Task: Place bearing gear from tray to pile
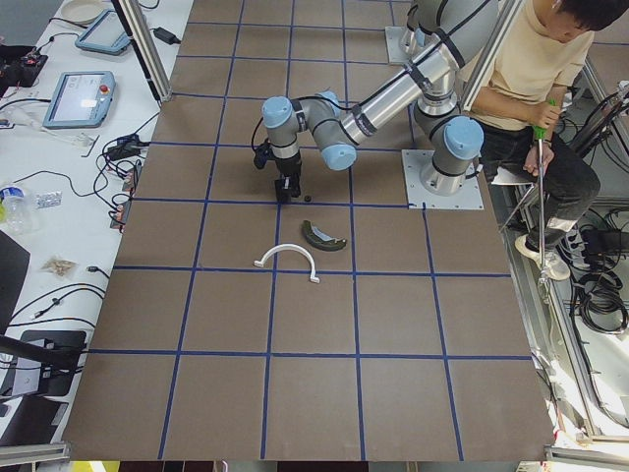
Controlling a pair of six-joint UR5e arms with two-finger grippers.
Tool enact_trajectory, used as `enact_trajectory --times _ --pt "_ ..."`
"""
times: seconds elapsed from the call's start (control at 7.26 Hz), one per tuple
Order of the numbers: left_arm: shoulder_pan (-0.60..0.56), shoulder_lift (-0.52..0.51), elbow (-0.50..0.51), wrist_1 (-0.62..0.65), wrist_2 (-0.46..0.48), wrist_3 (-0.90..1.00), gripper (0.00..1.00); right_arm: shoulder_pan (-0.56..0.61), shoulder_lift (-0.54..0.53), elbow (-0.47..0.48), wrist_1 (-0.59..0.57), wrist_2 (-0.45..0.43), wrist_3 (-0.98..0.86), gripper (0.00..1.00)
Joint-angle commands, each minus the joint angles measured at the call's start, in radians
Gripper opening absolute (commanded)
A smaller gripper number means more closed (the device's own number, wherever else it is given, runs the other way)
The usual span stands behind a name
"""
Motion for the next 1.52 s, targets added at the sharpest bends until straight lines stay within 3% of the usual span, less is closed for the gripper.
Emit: enact_trajectory --times 0.0,0.28,0.41,0.96,1.1,1.38 --pt "0.016 -0.018 -0.007 0.006 0.001 0.01 0.03 -0.001 0.0 0.0 -0.009 -0.002 0.001 1.0" --pt "0.018 -0.017 -0.009 0.004 0.002 0.01 0.37 -0.002 0.0 0.0 -0.017 -0.003 -0.002 1.0" --pt "0.018 -0.015 -0.015 0.004 0.002 0.007 0.99 -0.002 0.0 0.0 -0.014 -0.003 -0.001 1.0" --pt "-0.02 0.023 0.038 -0.019 -0.007 -0.01 1.0 -0.002 0.0 0.0 -0.013 -0.003 -0.001 1.0" --pt "-0.053 0.05 0.089 -0.09 -0.022 -0.074 1.0 -0.002 0.0 0.0 -0.013 -0.003 -0.001 1.0" --pt "-0.141 0.119 0.262 -0.368 -0.053 -0.244 1.0 -0.001 0.0 0.001 -0.016 -0.003 -0.002 1.0"
